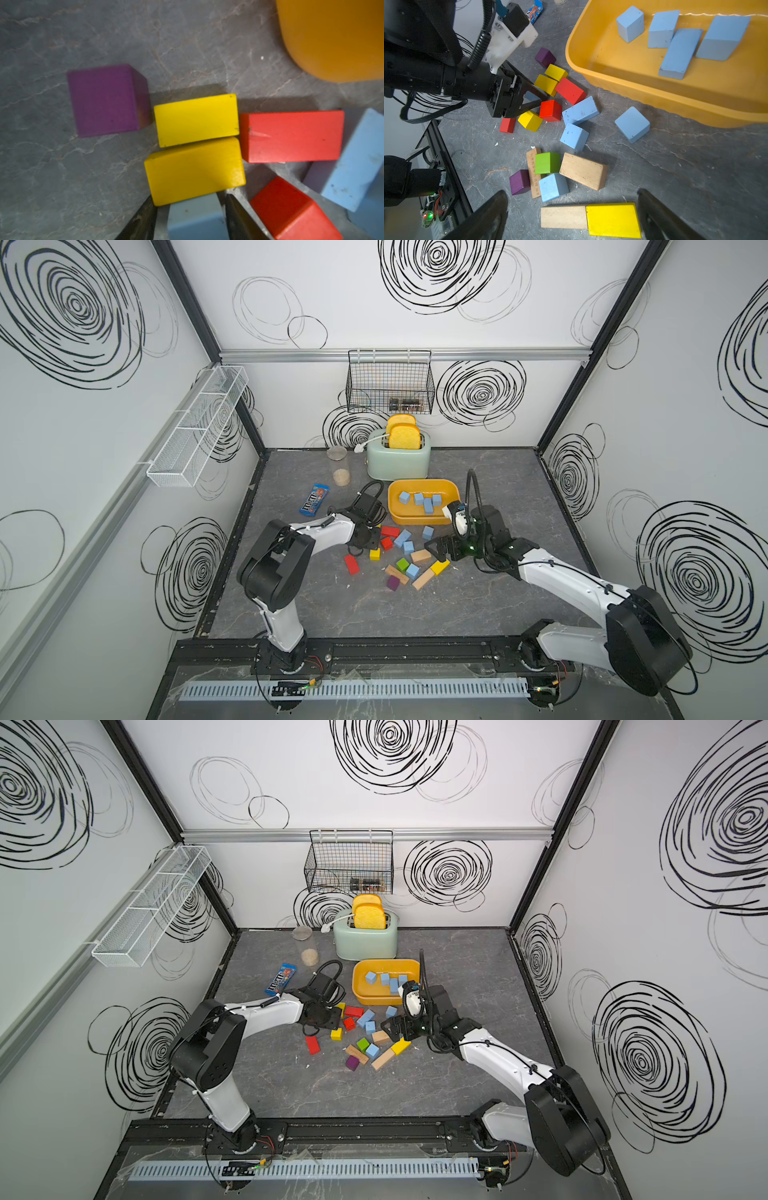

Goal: Pick out the blue building blocks
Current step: Pick up the building block from the center of the board.

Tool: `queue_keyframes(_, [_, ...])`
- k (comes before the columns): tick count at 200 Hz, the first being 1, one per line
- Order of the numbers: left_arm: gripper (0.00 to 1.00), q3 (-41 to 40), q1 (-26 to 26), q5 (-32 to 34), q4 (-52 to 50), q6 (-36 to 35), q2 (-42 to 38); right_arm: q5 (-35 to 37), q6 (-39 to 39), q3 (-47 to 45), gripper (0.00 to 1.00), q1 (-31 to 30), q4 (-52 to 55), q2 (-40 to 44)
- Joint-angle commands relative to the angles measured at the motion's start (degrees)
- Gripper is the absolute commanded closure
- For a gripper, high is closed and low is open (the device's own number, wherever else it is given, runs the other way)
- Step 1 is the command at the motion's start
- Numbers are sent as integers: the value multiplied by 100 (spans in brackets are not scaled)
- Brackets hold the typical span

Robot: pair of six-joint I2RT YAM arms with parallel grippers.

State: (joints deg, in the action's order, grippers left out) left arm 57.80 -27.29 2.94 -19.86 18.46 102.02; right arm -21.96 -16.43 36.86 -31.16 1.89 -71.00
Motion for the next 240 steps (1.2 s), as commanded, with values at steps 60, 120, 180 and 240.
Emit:
queue_keyframes(60, [56,157,4,28,-74,24,67,-64,65,102,2,35,-22,10])
queue_keyframes(120, [69,73,0,72,-106,9,-56,-92,51,111,2,32,-7,18])
queue_keyframes(180, [95,91,12,188,-241,-6,-360,-231,-61,179,2,66,5,249])
queue_keyframes(240, [100,251,11,292,-478,-84,-884,-327,-162,269,2,247,-15,605])
